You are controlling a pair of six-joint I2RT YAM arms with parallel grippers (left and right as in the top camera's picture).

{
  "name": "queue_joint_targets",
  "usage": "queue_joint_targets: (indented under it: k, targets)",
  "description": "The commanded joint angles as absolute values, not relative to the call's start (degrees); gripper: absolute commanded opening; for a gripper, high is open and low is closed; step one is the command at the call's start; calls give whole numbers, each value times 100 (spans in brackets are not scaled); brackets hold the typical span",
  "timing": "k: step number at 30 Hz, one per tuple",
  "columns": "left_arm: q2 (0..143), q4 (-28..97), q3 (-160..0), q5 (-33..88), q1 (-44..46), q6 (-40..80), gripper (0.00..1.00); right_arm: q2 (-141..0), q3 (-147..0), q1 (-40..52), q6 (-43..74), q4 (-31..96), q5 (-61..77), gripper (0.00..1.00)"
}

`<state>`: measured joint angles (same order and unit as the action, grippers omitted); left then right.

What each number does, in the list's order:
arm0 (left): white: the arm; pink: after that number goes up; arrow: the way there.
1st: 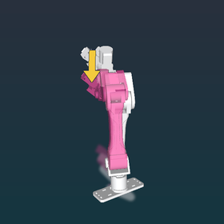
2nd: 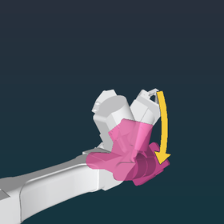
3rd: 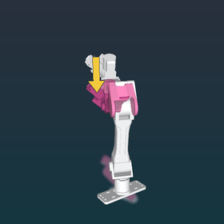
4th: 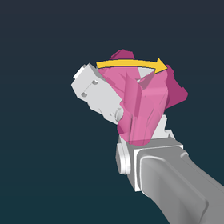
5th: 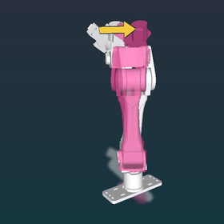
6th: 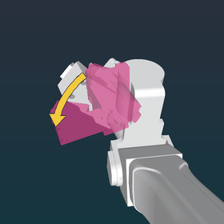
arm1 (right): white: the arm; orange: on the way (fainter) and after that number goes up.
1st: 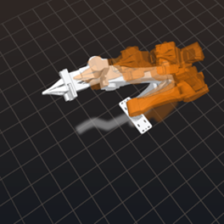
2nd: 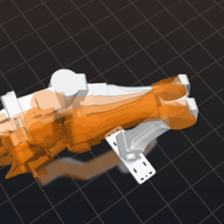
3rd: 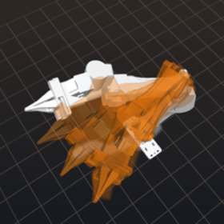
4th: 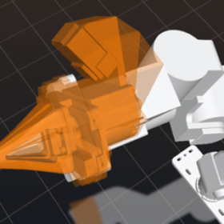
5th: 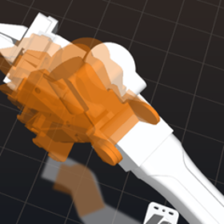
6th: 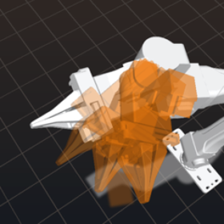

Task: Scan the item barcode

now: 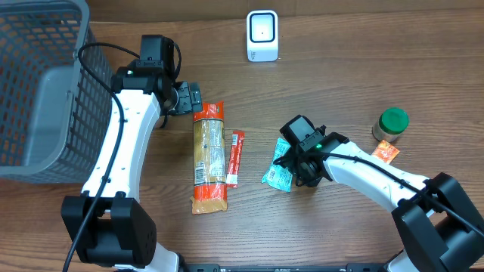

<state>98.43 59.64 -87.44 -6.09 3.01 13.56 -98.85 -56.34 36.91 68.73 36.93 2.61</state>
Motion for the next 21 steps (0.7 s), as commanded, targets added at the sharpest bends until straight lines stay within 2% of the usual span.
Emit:
queue_joint_targets:
  k: [1, 6, 9, 21]
  targets:
    - [9773, 5966, -8831, -652, 303, 1330, 100, -9762, -5581, 3811, 6949, 3673, 423, 48]
    - [9773, 5966, -8831, -652, 303, 1330, 100, -9762, -5581, 3981, 7564, 3649, 574, 48]
    - [9773, 5966, -8831, -652, 303, 1330, 100, -9762, -5581, 4047, 7830, 3588, 786, 51]
    - [9773, 5966, -8831, -652, 303, 1330, 100, -9760, -5599, 3942, 7728, 3133, 777, 51]
